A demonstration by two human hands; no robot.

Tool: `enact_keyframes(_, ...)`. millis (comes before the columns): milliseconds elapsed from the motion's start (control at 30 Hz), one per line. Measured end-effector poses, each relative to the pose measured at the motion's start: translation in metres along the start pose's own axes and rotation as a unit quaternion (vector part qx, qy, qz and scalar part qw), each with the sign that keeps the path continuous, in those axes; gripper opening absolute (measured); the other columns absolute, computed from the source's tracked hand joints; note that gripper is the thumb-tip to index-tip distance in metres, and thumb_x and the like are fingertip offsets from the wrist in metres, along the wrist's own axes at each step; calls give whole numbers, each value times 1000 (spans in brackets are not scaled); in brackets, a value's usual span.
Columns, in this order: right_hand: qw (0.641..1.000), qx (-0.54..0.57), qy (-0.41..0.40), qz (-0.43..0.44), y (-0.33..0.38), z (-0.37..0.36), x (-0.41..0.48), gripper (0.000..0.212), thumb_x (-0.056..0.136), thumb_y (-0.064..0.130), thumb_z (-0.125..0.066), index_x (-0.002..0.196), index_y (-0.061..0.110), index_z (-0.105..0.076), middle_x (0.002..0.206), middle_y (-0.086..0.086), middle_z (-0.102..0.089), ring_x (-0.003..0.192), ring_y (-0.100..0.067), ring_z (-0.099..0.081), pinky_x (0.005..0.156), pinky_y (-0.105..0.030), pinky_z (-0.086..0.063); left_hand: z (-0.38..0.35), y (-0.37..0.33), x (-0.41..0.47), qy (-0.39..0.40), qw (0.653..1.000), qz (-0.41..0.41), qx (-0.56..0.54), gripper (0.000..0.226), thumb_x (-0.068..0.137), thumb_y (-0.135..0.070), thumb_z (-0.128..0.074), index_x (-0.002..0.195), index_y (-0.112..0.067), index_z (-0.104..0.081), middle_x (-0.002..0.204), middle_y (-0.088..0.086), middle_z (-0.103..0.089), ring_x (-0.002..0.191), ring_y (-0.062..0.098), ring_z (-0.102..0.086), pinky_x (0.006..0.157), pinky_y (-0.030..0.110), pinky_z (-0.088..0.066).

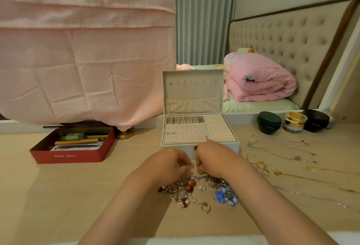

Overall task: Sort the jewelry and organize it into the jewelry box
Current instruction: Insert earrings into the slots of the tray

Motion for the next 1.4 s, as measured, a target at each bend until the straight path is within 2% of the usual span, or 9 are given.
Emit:
enact_keyframes(200,987,153,-54,9,-14,5,-8,8,88,28,-76,82,23,-77,81,8,-71,75,-8,-67,74,-30,-58,-8,10,11,-6,993,-25,-112,16,91,-28,-66,104,-36,-70,93,-16,-71,80,-4,-64,78,22,-54)
enact_keyframes(267,960,267,-79,9,-21,8,-11,9,90,27,-74,83,25,-79,74,10,-71,62,-2,-63,64,-24,-52,-7,10,11,-28,978,-37,-202,17,91,-23,-68,103,-34,-71,90,-12,-73,75,0,-67,72,19,-53)
enact_keyframes(400,888,458,-48,-1,-26,5,-13,18,95,27,-68,87,15,-78,50,-2,-53,44,-14,-42,50,-24,-40,0,14,11,-78,925,-26,-370,13,89,-11,-72,97,-20,-75,84,2,-77,65,14,-68,55,21,-50)
enact_keyframes(633,776,629,-4,-48,-17,-6,-14,19,97,18,-64,89,4,-74,49,-1,-53,36,-7,-33,36,-17,-22,1,20,8,-96,869,-12,-485,11,86,-9,-75,97,-8,-76,81,13,-75,63,16,-65,44,23,-46)
enact_keyframes(733,758,649,-32,-53,-10,-4,-15,14,92,16,-70,92,3,-76,65,-3,-66,36,-6,-37,34,-16,-22,2,21,7,-96,866,-8,-490,9,87,-6,-73,94,-2,-72,82,20,-73,62,14,-64,43,23,-46)
enact_keyframes(833,766,636,-83,-39,-7,-1,-14,19,88,12,-75,106,8,-73,67,-7,-67,36,-9,-42,33,-19,-28,4,21,4,-97,873,-5,-478,5,88,-5,-71,91,0,-71,77,21,-70,59,14,-63,43,21,-45)
enact_keyframes(1000,849,515,-119,17,-3,7,-18,20,90,14,-74,108,22,-77,58,-13,-63,38,-15,-48,41,-24,-42,14,25,2,-131,906,12,-401,3,86,-7,-74,83,-7,-73,71,16,-70,57,14,-63,48,22,-45)
enact_keyframes(1167,887,425,-177,34,0,20,-21,12,85,22,-81,95,28,-81,61,15,-69,49,2,-59,49,-11,-43,27,20,1,-158,954,7,-255,9,83,-16,-74,74,-20,-74,62,-2,-69,53,4,-58,54,22,-48)
enact_keyframes(1400,907,349,-232,29,4,39,2,12,86,25,-79,98,26,-80,75,17,-69,60,11,-60,65,-17,-52,51,25,7,-218,959,-13,-182,1,86,-28,-74,87,-29,-75,79,-14,-72,73,-2,-63,62,9,-45)
Point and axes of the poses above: each hand's wrist, its own x-axis towards the middle knuckle, its own z-axis out of the back of the hand, y = z × x, the point moved 5 cm from there along x, towards the middle knuckle
